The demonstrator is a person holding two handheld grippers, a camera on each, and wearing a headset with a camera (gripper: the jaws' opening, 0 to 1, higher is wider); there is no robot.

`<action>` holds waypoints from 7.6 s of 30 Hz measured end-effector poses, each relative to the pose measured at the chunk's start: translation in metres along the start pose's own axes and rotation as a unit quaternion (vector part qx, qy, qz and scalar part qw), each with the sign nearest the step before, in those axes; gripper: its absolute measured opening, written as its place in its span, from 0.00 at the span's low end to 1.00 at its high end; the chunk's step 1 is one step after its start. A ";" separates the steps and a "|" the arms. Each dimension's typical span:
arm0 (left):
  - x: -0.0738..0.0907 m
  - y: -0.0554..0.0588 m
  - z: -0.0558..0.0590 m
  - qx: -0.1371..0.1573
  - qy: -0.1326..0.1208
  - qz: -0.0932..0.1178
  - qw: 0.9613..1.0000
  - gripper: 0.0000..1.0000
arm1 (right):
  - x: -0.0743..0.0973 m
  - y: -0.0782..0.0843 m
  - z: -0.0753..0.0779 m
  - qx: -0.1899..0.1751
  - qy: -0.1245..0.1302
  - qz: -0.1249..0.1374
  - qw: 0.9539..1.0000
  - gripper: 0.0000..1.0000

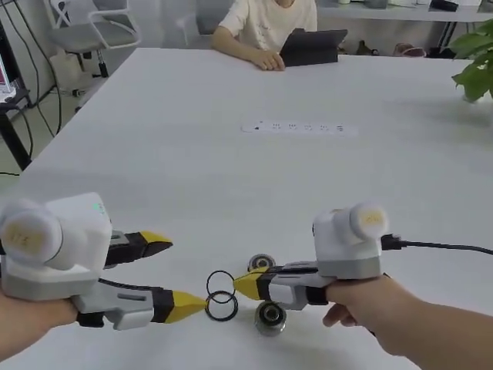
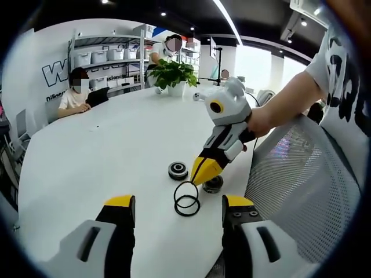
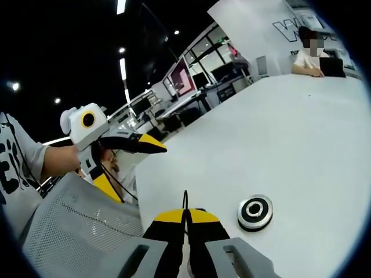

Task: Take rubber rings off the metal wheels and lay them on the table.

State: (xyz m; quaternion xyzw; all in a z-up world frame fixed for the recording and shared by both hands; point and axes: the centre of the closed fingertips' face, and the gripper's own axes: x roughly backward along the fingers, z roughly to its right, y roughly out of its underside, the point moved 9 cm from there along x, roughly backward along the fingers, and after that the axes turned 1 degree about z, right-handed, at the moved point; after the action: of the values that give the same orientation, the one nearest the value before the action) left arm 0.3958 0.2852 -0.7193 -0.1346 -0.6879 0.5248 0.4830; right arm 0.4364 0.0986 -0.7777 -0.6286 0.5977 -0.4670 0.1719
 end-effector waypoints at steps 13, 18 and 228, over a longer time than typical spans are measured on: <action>0.006 0.005 0.001 0.003 -0.005 -0.002 1.000 0.58 | -0.006 0.007 0.001 -0.027 -0.002 -0.013 1.000 0.00; 0.006 0.008 0.002 0.005 -0.004 -0.005 1.000 0.58 | -0.007 0.010 0.001 -0.029 -0.002 -0.020 0.999 0.00; -0.139 -0.013 -0.013 -0.071 0.061 -0.061 0.994 0.07 | 0.024 0.010 0.060 0.146 0.105 -0.046 0.983 0.14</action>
State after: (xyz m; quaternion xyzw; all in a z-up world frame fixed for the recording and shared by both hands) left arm 0.4795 0.1920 -0.7813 -0.1579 -0.6998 0.4350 0.5442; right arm 0.4741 0.0542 -0.8068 -0.5709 0.5082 -0.6202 0.1765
